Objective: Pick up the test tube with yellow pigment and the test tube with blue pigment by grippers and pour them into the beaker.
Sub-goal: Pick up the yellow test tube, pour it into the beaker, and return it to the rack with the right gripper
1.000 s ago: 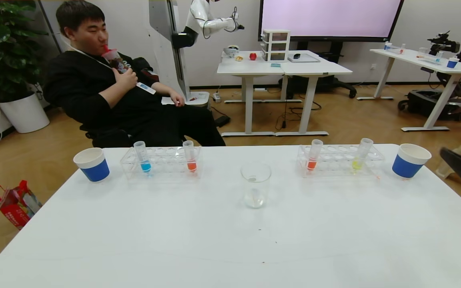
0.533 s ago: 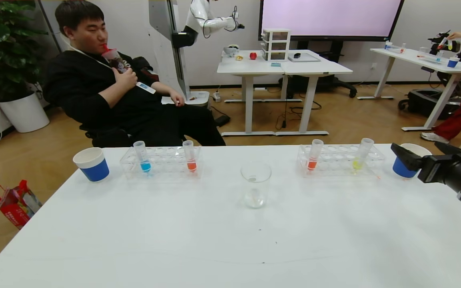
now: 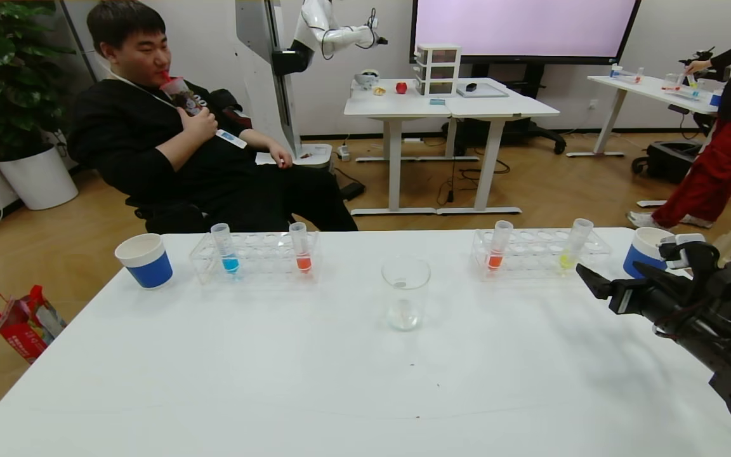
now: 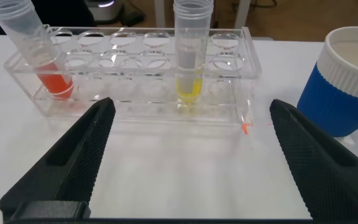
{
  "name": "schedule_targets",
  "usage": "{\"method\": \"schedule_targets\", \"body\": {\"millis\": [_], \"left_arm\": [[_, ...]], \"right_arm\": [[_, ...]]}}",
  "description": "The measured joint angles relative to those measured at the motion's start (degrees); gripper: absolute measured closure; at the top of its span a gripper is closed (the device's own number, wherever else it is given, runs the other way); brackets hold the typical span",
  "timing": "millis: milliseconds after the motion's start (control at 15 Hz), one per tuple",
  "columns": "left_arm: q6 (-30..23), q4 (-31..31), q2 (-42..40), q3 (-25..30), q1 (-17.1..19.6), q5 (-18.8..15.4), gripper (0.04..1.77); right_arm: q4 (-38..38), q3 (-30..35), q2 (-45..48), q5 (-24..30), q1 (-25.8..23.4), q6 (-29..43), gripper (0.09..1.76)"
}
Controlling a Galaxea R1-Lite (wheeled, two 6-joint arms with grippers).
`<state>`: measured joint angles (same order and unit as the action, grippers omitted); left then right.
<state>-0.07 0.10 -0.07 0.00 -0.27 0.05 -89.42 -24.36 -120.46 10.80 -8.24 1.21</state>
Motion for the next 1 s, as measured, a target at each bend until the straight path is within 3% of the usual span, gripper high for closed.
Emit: {"method": "schedule_targets", "body": {"millis": [267, 733, 1000], "left_arm": [[0.0, 0.0, 0.0, 0.0, 0.0, 0.0, 0.06], [0.0, 0.0, 0.0, 0.0, 0.0, 0.0, 0.06], [0.0, 0.0, 0.0, 0.0, 0.0, 0.0, 0.06]], "right_arm": [[0.0, -5.9, -3.4, 0.7, 0.0, 0.6, 0.11], [0.8, -22.2, -11.0, 2.5, 0.5, 0.7, 0.11], [1.4, -25.5, -13.3, 3.7, 1.1, 0.7, 0.11]]}}
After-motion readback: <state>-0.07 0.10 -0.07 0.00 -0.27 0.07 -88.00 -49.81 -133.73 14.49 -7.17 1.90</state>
